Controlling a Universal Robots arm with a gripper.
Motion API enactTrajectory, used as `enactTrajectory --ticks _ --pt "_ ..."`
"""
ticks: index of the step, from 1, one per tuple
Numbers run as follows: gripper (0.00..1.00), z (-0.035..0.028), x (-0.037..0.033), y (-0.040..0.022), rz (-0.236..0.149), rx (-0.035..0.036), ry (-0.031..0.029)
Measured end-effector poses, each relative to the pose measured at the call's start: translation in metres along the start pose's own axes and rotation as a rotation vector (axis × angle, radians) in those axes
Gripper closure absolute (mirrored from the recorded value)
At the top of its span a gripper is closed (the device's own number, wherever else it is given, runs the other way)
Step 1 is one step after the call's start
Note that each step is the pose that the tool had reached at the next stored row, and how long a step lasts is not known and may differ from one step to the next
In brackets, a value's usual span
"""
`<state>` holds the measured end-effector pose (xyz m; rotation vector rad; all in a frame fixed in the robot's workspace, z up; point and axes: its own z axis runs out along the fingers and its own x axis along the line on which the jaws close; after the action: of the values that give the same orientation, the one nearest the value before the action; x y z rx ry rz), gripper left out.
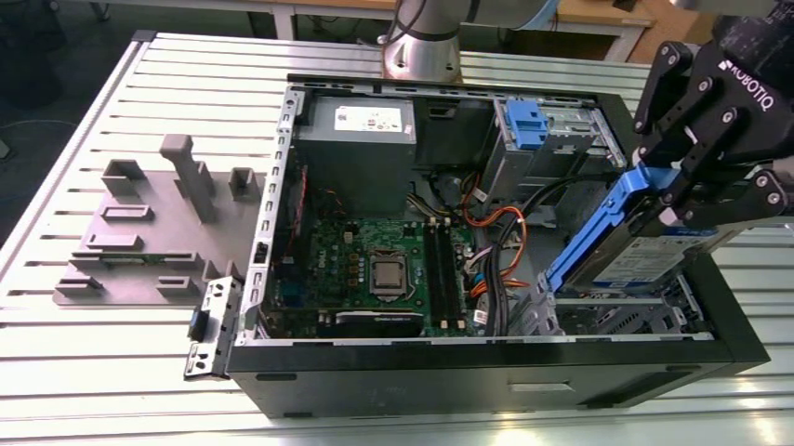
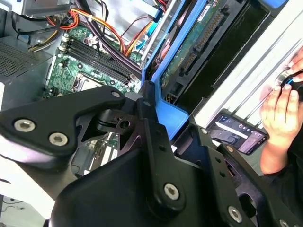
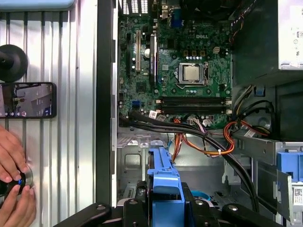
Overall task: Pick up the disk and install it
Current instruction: 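Insert the disk into the insertion slot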
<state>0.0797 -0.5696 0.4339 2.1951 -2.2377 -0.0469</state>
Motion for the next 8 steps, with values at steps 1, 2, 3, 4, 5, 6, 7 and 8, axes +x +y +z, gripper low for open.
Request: enactTrajectory --ticks 1,2,3,4,5,6,7,8 --pt "0.64 0.0006 0.0002 0.0 0.0 0.0 0.0" --pt "0.64 0.0013 0.0004 -0.0001 0.0 0.0 0.0001" --pt "0.64 0.002 0.0005 -0.0001 0.0 0.0 0.0001" --pt "0.64 0.0028 0.0008 -0.0001 0.0 0.0 0.0" --pt "0.64 0.0035 0.0009 -0.0001 0.0 0.0 0.0" --pt "0.64 0.0041 0.001 -0.0001 0.0 0.0 0.0001" --pt "0.64 0.0048 0.0011 -0.0002 0.0 0.0 0.0002" --pt "0.64 0.0054 0.0011 -0.0002 0.0 0.0 0.0001"
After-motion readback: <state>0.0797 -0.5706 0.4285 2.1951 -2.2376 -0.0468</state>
